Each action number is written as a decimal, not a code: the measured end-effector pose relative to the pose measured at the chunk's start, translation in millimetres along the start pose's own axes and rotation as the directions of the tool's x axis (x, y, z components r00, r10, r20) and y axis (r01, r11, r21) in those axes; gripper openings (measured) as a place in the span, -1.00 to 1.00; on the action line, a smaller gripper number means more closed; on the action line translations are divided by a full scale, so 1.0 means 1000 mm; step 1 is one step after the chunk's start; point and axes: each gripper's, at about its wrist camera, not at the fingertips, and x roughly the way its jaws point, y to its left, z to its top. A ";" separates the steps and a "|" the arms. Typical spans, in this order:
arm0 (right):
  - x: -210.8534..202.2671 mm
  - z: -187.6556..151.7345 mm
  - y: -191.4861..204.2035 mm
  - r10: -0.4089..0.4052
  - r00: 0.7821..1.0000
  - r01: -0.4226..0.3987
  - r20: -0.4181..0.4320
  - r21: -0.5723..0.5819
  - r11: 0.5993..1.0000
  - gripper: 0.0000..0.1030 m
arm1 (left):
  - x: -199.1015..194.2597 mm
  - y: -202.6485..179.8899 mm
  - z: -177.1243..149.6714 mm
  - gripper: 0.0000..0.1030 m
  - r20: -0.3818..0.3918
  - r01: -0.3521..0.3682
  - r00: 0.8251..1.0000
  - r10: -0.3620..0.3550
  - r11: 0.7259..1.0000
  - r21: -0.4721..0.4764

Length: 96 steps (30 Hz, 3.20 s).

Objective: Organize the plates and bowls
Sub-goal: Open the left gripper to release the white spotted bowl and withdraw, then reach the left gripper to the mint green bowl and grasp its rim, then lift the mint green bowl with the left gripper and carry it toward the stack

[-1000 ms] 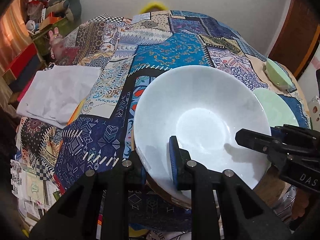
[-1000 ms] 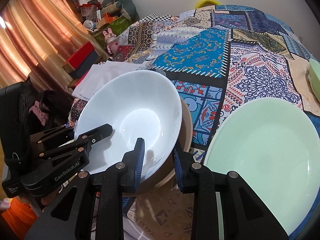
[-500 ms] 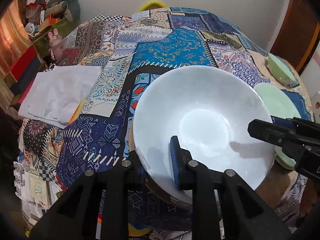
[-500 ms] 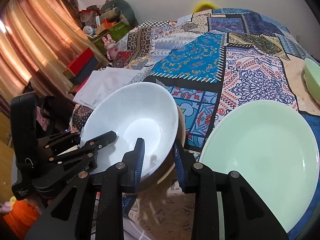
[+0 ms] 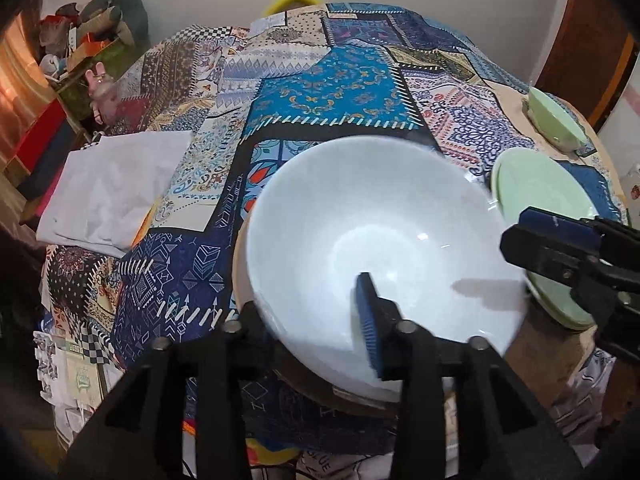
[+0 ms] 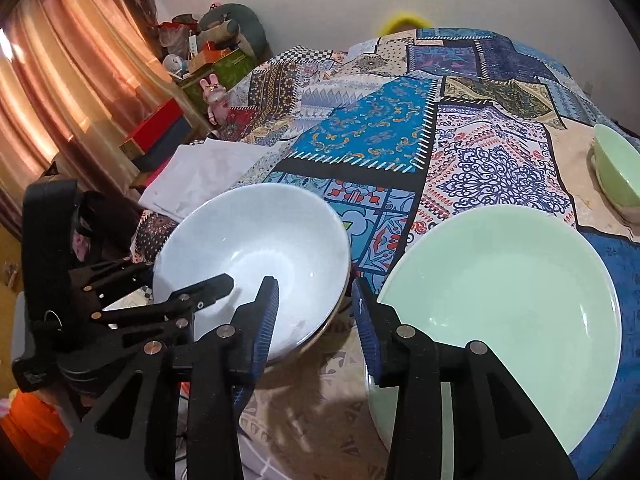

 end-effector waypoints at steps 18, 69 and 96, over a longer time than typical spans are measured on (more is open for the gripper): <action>-0.055 0.005 -0.035 -0.051 0.991 0.049 0.120 0.020 0.999 -0.01 | -0.027 0.001 0.014 0.04 -0.017 -0.021 1.000 0.020 0.997 -0.077; -0.078 0.046 -0.328 -0.347 0.937 0.301 0.048 0.395 0.868 -0.40 | 0.074 -0.266 0.186 0.50 0.074 0.115 0.987 -0.141 0.953 0.279; -0.059 0.039 -0.274 -0.255 0.967 0.251 0.012 0.141 0.958 -0.50 | 0.144 -0.282 0.189 -0.21 -0.116 0.167 0.983 -0.144 0.960 0.224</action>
